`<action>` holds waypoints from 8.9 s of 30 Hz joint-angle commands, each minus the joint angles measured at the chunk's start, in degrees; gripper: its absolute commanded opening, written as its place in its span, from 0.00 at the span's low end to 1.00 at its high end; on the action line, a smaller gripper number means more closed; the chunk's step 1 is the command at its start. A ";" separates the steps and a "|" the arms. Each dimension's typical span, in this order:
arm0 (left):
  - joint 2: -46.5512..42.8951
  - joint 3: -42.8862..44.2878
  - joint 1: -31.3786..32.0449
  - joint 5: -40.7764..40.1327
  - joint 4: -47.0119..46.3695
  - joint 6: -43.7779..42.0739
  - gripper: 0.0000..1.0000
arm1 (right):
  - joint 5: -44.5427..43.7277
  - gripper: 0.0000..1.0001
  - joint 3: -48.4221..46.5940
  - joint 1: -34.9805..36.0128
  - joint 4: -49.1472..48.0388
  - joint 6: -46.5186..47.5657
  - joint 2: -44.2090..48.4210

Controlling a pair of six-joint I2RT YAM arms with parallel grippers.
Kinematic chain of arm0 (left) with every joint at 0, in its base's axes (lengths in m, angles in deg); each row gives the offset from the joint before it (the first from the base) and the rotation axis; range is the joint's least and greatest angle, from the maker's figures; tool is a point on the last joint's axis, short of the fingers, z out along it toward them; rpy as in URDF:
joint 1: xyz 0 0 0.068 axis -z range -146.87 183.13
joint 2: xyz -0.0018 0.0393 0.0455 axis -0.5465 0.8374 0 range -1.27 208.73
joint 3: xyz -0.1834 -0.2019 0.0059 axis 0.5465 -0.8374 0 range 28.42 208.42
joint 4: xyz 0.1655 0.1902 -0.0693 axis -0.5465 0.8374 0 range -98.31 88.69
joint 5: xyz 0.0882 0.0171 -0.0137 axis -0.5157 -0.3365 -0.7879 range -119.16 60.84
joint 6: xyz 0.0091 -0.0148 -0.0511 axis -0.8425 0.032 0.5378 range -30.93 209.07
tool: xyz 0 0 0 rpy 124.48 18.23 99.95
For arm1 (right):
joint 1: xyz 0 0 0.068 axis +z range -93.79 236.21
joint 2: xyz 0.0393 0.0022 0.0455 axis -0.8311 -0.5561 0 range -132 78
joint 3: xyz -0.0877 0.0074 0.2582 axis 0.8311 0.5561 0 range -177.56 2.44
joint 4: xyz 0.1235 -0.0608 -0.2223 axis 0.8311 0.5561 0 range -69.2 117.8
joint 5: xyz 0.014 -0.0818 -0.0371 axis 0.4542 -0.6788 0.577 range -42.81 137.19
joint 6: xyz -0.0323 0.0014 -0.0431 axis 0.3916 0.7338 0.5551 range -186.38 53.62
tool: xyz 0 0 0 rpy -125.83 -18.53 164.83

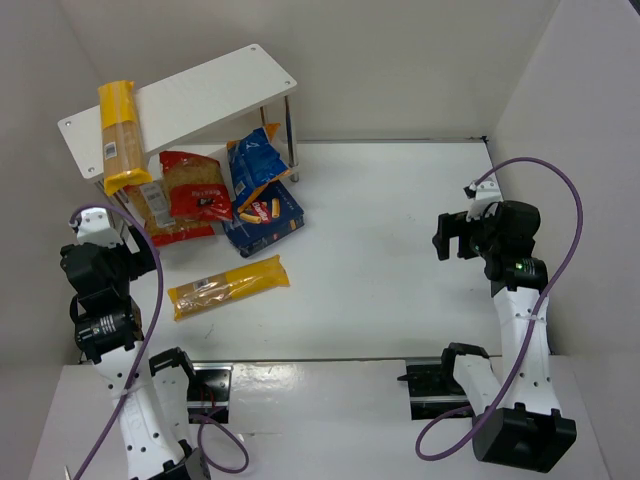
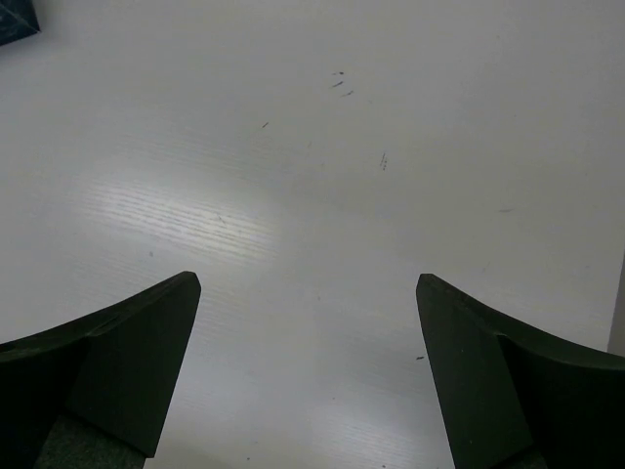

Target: Place and organize the pasta boxes and bags onto the shelf

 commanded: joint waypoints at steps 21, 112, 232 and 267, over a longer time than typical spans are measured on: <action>6.62 6.80 3.61 33.42 8.66 -23.95 1.00 | 2.91 1.00 -1.47 -0.45 0.44 2.16 0.13; 48.83 -8.66 22.96 16.39 0.86 -66.18 1.00 | 3.97 1.00 -1.47 -2.73 0.44 3.21 -0.40; 42.23 3.21 51.17 33.79 -16.90 -38.40 0.00 | 33.41 1.00 -32.49 45.34 -2.81 30.11 -69.57; 19.22 12.19 50.64 -2.39 -3.27 -20.14 1.00 | 37.10 0.00 -34.25 47.28 3.95 25.01 -58.68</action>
